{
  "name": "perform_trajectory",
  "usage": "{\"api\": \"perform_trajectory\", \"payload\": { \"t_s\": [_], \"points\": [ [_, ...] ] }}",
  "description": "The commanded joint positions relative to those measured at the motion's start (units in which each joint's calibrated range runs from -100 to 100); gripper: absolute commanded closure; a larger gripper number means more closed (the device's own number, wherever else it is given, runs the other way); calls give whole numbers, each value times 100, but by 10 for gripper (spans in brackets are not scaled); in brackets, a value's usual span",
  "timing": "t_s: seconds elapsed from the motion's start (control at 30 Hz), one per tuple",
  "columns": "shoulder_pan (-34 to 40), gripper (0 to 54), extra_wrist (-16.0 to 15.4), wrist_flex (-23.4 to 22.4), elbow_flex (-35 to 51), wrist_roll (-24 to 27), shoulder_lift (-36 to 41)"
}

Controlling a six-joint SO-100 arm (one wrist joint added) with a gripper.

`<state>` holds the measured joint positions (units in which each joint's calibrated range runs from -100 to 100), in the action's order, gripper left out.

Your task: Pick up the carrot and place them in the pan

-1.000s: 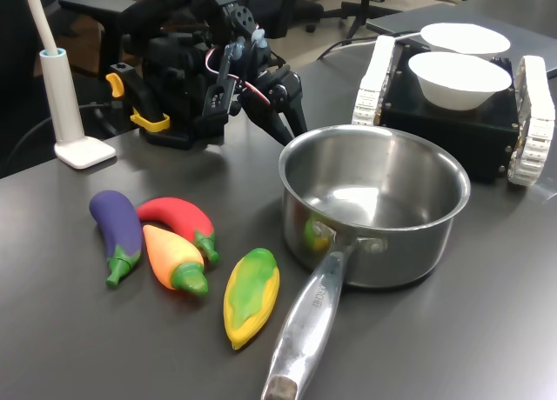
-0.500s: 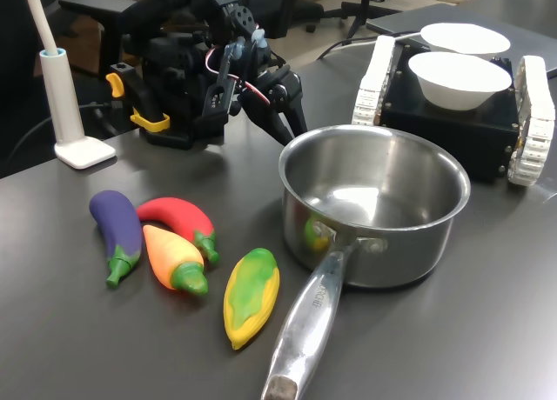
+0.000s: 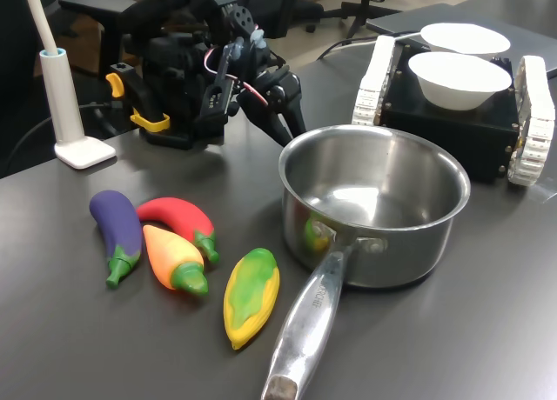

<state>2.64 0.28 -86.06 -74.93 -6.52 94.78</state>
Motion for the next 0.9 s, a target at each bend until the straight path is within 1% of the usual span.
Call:
{"api": "perform_trajectory", "payload": {
  "t_s": [0.0,0.77,0.87],
  "points": [
    [-161,535,65,209,165,73,66],
    [-69,535,65,175,183,15,66],
    [69,535,65,64,228,-93,66]
  ]
}}
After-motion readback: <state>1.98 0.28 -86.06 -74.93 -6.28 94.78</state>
